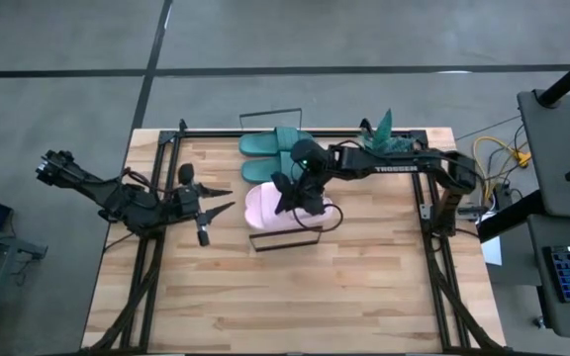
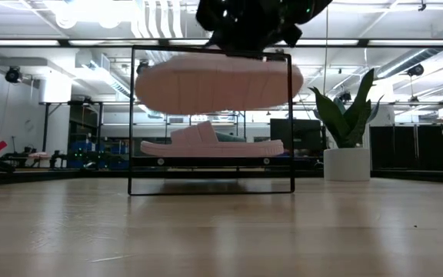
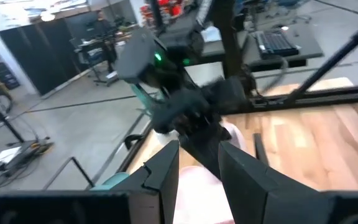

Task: Pick and place slides into the shelf
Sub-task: Put the pink slides on the shelf

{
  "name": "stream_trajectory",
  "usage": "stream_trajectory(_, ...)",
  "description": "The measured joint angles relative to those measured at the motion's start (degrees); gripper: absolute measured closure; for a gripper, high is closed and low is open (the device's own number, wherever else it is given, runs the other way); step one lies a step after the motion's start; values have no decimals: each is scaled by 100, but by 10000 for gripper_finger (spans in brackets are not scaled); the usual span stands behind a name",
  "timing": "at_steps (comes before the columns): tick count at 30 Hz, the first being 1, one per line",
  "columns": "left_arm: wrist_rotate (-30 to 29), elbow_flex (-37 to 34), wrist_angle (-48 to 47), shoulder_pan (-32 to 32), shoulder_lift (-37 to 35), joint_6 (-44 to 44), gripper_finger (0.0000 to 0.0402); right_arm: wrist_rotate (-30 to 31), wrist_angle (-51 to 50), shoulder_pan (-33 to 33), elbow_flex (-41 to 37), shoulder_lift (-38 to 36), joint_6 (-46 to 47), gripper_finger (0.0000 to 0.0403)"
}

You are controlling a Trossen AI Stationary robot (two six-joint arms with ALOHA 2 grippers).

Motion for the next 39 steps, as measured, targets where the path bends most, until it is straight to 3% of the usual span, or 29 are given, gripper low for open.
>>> stream_trajectory(19, -157, -122, 19, 0, -124, 3, 303, 297, 193, 90, -36, 668, -709, 387)
stream_trajectory(31, -208, -136, 33, 0, -80, 3, 303, 433, -172, 177, -42, 679, -407, 270)
stream_trajectory(35, -208, -152, 33, 0, -73, 3, 303, 457, -177, 293, -44, 618, 221, 237)
stream_trajectory(39, -267, -190, 33, 0, -75, 3, 303, 991, -152, 407, -44, 469, 299, 219)
